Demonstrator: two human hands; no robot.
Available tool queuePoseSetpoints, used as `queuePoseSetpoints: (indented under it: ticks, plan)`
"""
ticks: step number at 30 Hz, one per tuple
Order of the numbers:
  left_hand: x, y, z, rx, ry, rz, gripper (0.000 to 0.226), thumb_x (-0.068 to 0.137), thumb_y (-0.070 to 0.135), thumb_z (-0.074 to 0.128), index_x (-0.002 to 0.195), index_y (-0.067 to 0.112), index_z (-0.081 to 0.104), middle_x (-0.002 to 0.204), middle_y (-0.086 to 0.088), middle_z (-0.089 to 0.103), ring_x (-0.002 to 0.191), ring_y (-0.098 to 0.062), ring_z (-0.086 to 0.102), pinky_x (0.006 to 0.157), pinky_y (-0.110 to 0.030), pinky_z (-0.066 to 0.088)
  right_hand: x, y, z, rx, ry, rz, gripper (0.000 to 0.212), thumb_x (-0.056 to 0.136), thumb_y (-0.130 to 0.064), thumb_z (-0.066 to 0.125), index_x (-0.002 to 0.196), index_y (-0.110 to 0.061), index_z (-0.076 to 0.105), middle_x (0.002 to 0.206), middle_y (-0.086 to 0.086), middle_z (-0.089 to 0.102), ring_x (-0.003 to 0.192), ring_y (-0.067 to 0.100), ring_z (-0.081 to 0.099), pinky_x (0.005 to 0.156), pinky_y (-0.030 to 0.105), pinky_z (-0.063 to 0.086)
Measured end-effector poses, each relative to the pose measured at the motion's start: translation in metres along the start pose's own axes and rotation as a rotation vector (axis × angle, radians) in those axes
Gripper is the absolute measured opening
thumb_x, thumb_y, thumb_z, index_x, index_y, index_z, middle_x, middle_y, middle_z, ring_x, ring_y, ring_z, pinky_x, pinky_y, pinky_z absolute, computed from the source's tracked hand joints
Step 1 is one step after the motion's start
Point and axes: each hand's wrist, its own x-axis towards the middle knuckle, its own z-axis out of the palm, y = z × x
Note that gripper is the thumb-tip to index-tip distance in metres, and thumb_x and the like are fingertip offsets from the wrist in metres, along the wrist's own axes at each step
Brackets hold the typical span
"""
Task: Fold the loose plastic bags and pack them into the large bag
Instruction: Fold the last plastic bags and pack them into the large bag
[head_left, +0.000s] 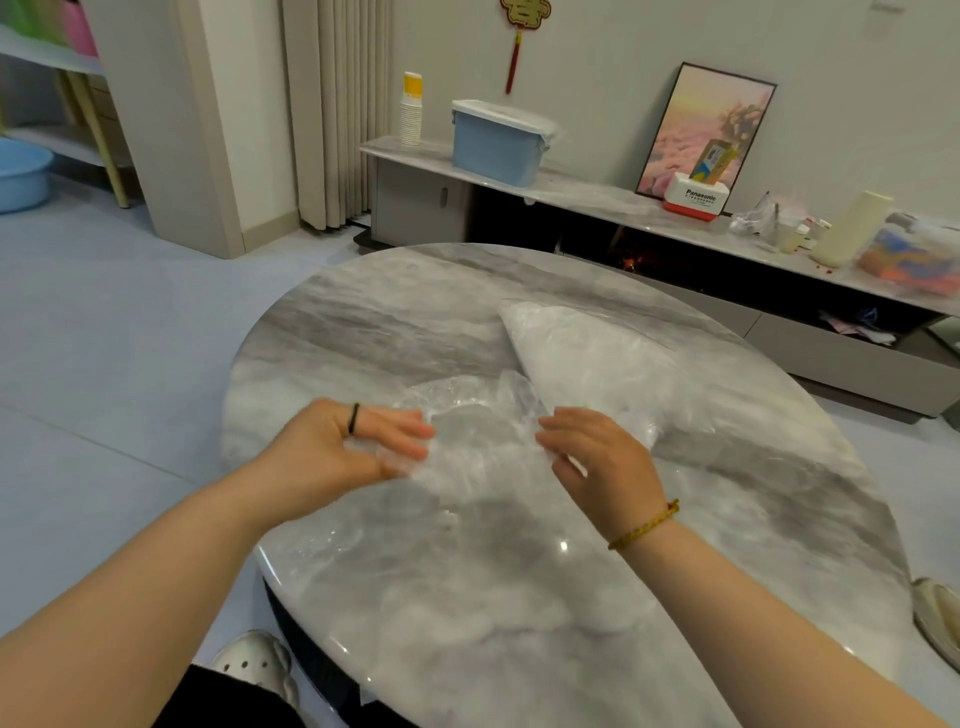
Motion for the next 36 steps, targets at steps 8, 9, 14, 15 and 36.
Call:
queuePoseSetpoints:
  ticks: [8,9,14,15,36]
  plan:
    - [-0.017,-0.057,0.028,0.415,-0.332,-0.220,0.039,0.082,0.013,0.067,0.058,0.044,0.064,0.085,0.030,0.058,0.080,0.026,0.052,0.076,0.001,0.038,-0.066,-0.008,0.015,0.068,-0.526,-0.042,0.050,0.047,-0.023,0.083,0.090,-0.021,0.057,0.093,0.003,0.071,0.088,0.021,0.069,0.075,0.027,0.054]
    - [-0.017,-0.058,0.030,0.426,-0.328,-0.243,0.030,0.084,0.018,0.065,0.065,0.041,0.063,0.081,0.029,0.059,0.077,0.024,0.054,0.075,-0.002,0.041,-0.067,-0.013,0.016,0.074,-0.496,-0.092,0.046,0.054,-0.027,0.077,0.089,-0.022,0.049,0.092,0.002,0.070,0.094,0.019,0.064,0.082,0.026,0.050]
    - [-0.013,-0.063,0.036,0.513,-0.306,-0.282,0.036,0.093,0.026,0.051,0.059,0.015,0.045,0.052,0.010,0.040,0.053,-0.006,0.038,0.058,-0.021,0.034,-0.068,-0.029,0.019,0.045,-0.440,-0.204,0.017,0.073,-0.032,0.046,0.074,-0.021,0.058,0.080,-0.005,0.068,0.096,0.012,0.053,0.095,0.028,0.035]
    - [-0.012,-0.063,0.037,0.540,-0.281,-0.288,0.037,0.094,0.027,0.049,0.059,0.015,0.044,0.049,0.010,0.039,0.049,-0.005,0.036,0.055,-0.018,0.032,-0.071,-0.029,0.021,0.040,-0.453,-0.185,0.021,0.075,-0.030,0.044,0.067,-0.020,0.061,0.073,-0.007,0.067,0.087,0.010,0.058,0.092,0.027,0.037]
    - [0.006,-0.071,0.037,0.563,0.003,-0.334,0.028,0.088,0.025,0.059,0.064,0.014,0.052,0.062,0.007,0.054,0.062,-0.007,0.050,0.056,-0.014,0.034,-0.050,-0.013,0.017,0.305,-0.488,1.078,0.024,0.097,-0.025,0.038,0.072,-0.026,0.037,0.074,0.011,0.067,0.071,0.029,0.063,0.068,0.033,0.048]
